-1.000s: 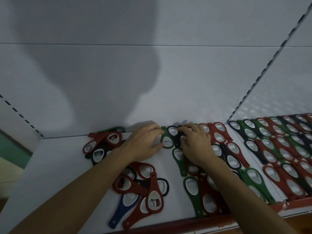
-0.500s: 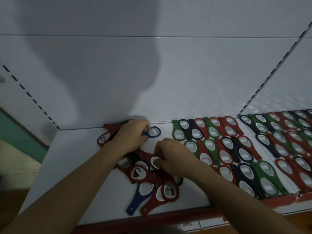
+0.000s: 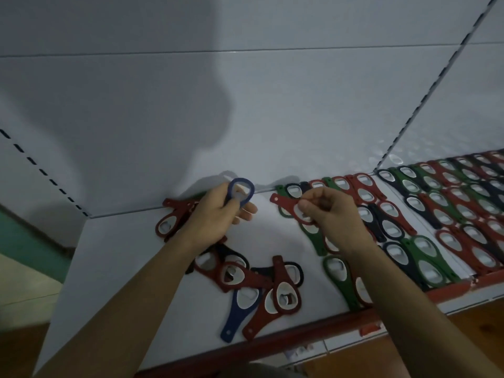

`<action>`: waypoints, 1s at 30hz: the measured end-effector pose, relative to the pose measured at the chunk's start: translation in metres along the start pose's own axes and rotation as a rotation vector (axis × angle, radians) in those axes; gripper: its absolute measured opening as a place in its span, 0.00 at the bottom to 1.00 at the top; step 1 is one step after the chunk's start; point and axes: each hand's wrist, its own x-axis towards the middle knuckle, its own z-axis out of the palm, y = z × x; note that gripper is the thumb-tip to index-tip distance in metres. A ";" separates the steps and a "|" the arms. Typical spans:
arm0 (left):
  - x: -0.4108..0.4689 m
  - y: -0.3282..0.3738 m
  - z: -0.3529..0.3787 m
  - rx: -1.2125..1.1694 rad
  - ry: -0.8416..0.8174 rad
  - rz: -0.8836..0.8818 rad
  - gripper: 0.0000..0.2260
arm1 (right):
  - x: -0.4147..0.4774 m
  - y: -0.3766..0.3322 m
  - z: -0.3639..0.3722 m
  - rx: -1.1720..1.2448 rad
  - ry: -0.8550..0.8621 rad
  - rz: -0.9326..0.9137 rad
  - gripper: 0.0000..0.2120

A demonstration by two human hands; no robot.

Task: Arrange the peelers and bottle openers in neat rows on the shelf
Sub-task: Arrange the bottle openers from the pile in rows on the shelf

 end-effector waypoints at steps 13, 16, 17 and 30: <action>-0.008 0.009 0.087 -0.234 0.165 -0.102 0.06 | -0.031 0.006 -0.017 0.160 -0.120 0.081 0.08; -0.005 0.009 0.086 -0.232 0.142 -0.158 0.05 | -0.028 0.014 -0.022 0.058 -0.199 0.052 0.05; -0.003 0.010 0.084 -0.201 0.140 -0.169 0.04 | -0.024 0.018 -0.025 -0.020 -0.195 0.018 0.06; 0.004 0.012 0.101 0.536 0.239 -0.050 0.11 | 0.038 0.083 -0.046 -1.027 -0.265 -0.342 0.25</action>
